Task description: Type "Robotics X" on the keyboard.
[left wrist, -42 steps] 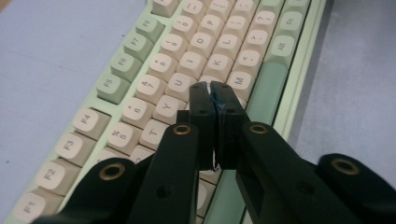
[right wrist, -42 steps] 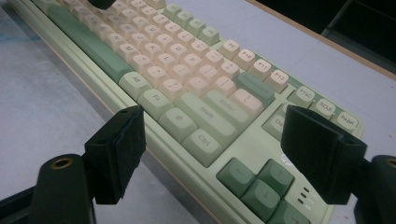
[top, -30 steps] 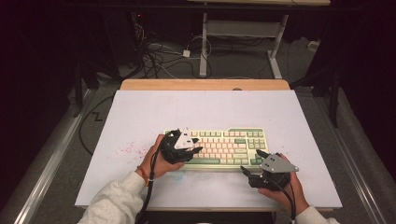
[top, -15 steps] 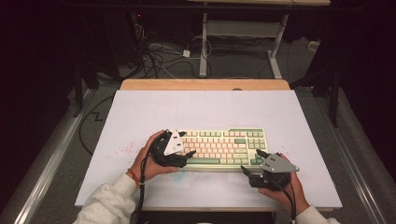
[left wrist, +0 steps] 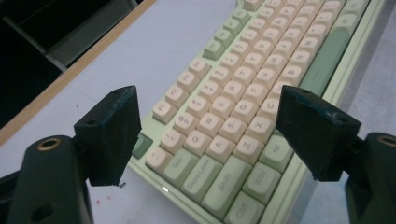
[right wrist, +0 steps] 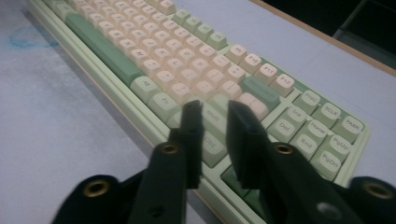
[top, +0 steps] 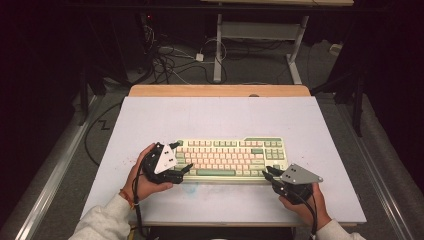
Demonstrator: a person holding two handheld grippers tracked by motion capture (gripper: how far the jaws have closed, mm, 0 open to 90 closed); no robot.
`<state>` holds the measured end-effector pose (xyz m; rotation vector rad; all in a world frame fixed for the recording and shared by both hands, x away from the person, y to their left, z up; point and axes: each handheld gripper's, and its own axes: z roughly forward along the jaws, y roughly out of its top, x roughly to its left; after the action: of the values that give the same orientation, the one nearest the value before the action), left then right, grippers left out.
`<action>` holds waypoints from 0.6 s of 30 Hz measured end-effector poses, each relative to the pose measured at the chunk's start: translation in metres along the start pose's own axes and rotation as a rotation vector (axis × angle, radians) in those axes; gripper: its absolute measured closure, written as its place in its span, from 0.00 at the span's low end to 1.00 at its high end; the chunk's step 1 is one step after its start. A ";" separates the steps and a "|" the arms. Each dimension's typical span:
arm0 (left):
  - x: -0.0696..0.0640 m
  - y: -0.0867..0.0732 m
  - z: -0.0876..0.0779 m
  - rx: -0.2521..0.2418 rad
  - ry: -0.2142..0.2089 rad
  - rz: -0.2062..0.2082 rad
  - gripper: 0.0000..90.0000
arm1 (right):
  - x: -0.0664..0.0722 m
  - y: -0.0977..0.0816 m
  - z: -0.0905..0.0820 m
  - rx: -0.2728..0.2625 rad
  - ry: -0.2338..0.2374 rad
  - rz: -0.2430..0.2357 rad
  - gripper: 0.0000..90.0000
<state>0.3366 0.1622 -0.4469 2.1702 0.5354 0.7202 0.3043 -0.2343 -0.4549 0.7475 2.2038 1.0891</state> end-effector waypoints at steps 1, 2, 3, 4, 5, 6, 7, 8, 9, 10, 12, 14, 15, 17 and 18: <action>0.000 -0.003 -0.001 0.008 -0.003 -0.006 0.23 | 0.000 0.001 0.000 -0.001 0.006 -0.001 0.93; 0.000 -0.006 -0.002 0.012 -0.006 -0.016 0.23 | 0.000 0.002 0.001 0.000 0.014 -0.003 0.95; -0.001 -0.010 -0.003 0.015 -0.007 -0.024 0.23 | -0.001 0.003 0.001 0.002 0.018 -0.002 0.96; -0.001 -0.013 -0.005 0.020 -0.009 -0.026 0.23 | -0.001 0.003 0.002 0.003 0.026 -0.002 0.98; -0.001 -0.015 -0.006 0.030 -0.012 -0.024 0.23 | -0.002 0.004 0.003 0.003 0.040 -0.003 1.00; -0.002 -0.018 -0.007 0.032 -0.008 -0.027 0.23 | -0.002 0.005 0.004 0.004 0.043 -0.004 1.00; -0.003 -0.020 -0.008 0.037 -0.008 -0.032 0.23 | -0.002 0.007 0.005 0.008 0.040 -0.009 1.00; -0.003 -0.023 -0.009 0.043 -0.009 -0.033 0.23 | -0.003 0.008 0.006 0.010 0.041 -0.007 1.00; -0.003 -0.024 -0.011 0.047 -0.007 -0.034 0.23 | -0.004 0.010 0.007 0.010 0.042 -0.006 1.00; -0.004 -0.026 -0.012 0.047 -0.007 -0.038 0.23 | -0.005 0.012 0.008 0.014 0.042 -0.006 1.00; -0.004 -0.029 -0.014 0.053 -0.008 -0.045 0.23 | -0.007 0.015 0.012 0.017 0.049 -0.005 1.00; -0.005 -0.032 -0.015 0.060 -0.008 -0.046 0.23 | -0.008 0.018 0.016 0.025 0.051 -0.008 1.00; -0.006 -0.033 -0.015 0.068 -0.010 -0.042 0.23 | -0.008 0.019 0.019 0.031 0.056 -0.010 1.00; -0.008 -0.035 -0.015 0.085 -0.005 -0.033 0.23 | -0.009 0.021 0.024 0.044 0.061 -0.026 1.00; -0.008 -0.035 -0.015 0.088 -0.009 -0.036 0.23 | -0.009 0.022 0.027 0.052 0.066 -0.025 1.00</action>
<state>0.3157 0.1873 -0.4689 2.2377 0.6103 0.6791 0.3341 -0.2158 -0.4482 0.7136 2.2985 1.0618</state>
